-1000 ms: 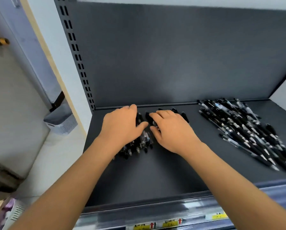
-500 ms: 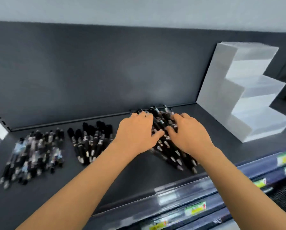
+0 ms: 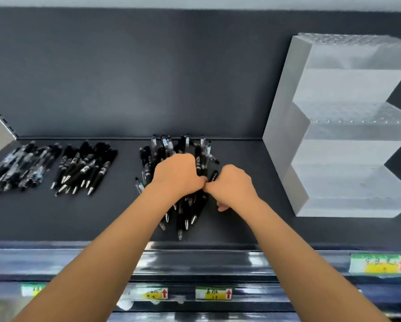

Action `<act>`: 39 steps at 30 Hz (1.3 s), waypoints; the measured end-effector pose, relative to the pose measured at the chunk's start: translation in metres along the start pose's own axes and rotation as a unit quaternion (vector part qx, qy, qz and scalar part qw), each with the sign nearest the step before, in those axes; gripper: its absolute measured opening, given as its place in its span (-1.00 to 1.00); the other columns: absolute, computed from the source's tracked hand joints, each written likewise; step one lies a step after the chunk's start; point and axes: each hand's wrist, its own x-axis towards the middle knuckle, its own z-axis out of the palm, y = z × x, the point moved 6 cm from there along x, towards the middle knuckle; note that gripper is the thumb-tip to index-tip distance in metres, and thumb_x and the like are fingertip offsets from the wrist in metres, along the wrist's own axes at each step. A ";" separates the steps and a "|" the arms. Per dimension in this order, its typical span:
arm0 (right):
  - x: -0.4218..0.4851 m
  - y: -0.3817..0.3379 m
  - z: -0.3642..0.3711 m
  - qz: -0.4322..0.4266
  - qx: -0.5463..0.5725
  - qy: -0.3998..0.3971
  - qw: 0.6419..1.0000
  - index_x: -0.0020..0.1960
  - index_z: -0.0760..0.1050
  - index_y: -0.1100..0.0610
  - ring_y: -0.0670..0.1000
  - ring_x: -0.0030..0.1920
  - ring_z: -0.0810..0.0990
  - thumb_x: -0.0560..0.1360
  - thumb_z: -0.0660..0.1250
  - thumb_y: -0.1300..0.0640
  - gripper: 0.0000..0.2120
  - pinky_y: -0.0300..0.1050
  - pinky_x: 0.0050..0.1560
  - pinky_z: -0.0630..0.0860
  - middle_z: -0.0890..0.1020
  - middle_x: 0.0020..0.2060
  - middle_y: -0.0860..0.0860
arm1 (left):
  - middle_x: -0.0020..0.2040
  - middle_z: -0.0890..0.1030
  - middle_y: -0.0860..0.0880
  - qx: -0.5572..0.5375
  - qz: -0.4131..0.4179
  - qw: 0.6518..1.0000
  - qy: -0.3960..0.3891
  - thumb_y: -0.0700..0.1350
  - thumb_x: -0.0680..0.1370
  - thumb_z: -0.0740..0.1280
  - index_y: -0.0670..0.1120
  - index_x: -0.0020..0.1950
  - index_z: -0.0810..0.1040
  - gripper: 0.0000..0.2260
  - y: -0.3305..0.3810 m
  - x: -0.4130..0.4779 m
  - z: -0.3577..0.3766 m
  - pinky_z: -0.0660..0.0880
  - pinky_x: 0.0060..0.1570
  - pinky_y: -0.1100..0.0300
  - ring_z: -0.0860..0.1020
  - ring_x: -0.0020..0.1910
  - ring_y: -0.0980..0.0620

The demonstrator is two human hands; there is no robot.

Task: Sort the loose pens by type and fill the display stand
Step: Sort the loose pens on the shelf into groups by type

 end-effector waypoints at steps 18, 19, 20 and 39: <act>0.057 0.004 -0.023 0.056 0.143 -0.004 0.988 -0.20 0.47 0.20 0.08 -0.36 0.66 0.40 0.47 -0.06 -0.66 -0.04 -0.31 0.66 0.61 -0.29 0.08 | -0.62 0.48 -0.01 -0.130 0.000 0.987 -0.093 -0.07 0.50 0.30 -0.12 -0.43 0.39 -0.68 0.016 0.042 0.012 0.37 -0.49 0.27 0.36 -0.72 0.16; 0.059 0.005 -0.023 0.059 0.163 -0.018 0.985 -0.16 0.47 0.21 0.07 -0.34 0.65 0.41 0.47 -0.05 -0.66 0.01 -0.27 0.66 0.59 -0.26 0.08 | -0.59 0.50 -0.02 -0.145 0.007 0.984 -0.098 -0.05 0.51 0.30 -0.12 -0.39 0.40 -0.70 0.016 0.042 0.013 0.37 -0.48 0.27 0.38 -0.69 0.15; 0.060 0.006 -0.022 0.063 0.180 -0.033 0.981 -0.10 0.46 0.22 0.07 -0.33 0.63 0.42 0.46 -0.03 -0.66 0.03 -0.24 0.66 0.56 -0.24 0.07 | -0.56 0.52 -0.03 -0.163 0.014 0.981 -0.101 -0.03 0.52 0.30 -0.12 -0.33 0.43 -0.73 0.016 0.042 0.014 0.37 -0.48 0.27 0.40 -0.64 0.13; 0.048 0.029 -0.018 0.015 0.433 -0.150 0.889 0.18 0.50 0.33 0.09 -0.28 0.65 0.60 0.24 0.13 -0.71 0.06 -0.16 0.64 0.63 -0.18 0.19 | -0.29 0.59 0.06 -0.408 0.085 0.908 -0.041 -0.14 0.48 0.46 -0.12 0.04 0.64 -0.84 0.023 0.022 -0.001 0.54 -0.29 0.26 0.56 -0.35 0.08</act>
